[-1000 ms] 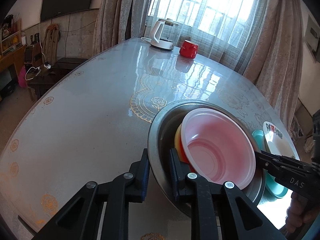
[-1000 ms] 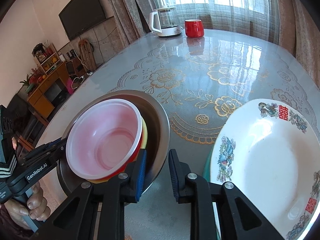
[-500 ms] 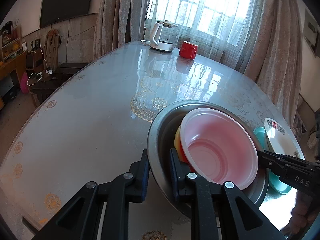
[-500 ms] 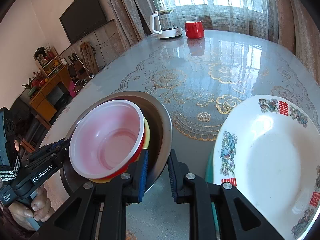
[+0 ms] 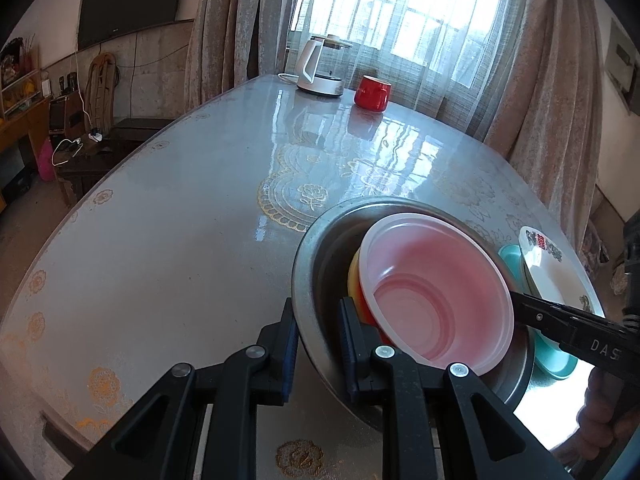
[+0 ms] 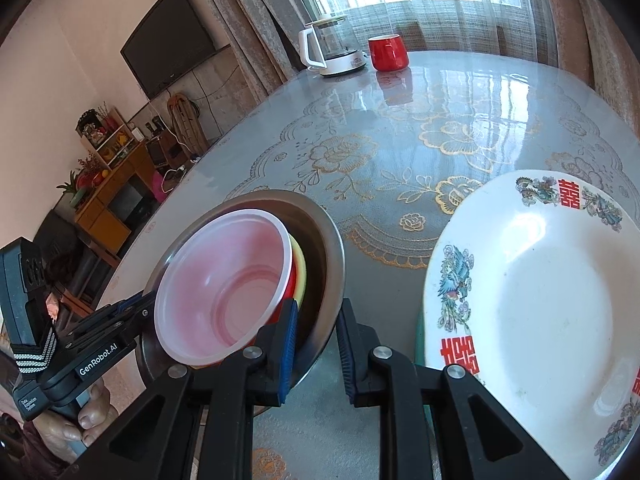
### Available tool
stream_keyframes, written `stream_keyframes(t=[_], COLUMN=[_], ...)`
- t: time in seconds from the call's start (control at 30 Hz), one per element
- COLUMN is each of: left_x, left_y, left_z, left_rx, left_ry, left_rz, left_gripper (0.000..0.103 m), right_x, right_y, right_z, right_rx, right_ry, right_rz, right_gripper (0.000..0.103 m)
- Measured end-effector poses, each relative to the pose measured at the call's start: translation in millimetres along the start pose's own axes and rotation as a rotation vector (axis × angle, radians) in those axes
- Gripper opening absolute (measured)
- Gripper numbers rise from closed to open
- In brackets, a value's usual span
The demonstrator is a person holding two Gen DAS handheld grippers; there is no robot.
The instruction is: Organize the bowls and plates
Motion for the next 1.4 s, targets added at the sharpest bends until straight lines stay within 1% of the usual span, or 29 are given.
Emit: stream_keyframes(t=[0.23,0.43,0.77,1.1,1.4], left_x=[1.0,4.6,18.8,34.8,48.6], left_y=[-3.9,-13.4,-26.6,-28.6,-16.0], left_z=[-3.3,-7.2,-25.6,-65.3,-119.3], left_rx=[-0.009,-0.015,-0.059,-0.125,-0.225], left_ry=[0.005,0.017,0.049,0.120,0.190], left_rz=[-0.013,-0.032,-0.068,-0.086,-0.064], left_gripper=[0.020,0.020,0.020,0.020,0.022], right_x=[-3.1,-3.1,1.2,8.7,6.5], right_y=[-3.8,-13.1,-36.5,-67.0,-98.9], right_z=[-1.8,-0.3,-9.0,-35.5,-80.5], right_rx=[0.017,0.043,0.065,0.056,-0.007], right_ry=[0.010,0.008,0.050,0.116,0.206], right_rz=[-0.004,-0.027,-0.071,-0.144,-0.207], right_gripper=[0.021,0.021,0.021,0.021,0.021])
Point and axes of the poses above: each gripper's, at about its wrist camera, not at the fingertips, and y roughly the way its jaws point, z to its left, x to its top, the point moved 6 cm from there along y, roughly the way its jaws point, and after that the axes turned 10 degrees about -x, right-handed, at the moved point
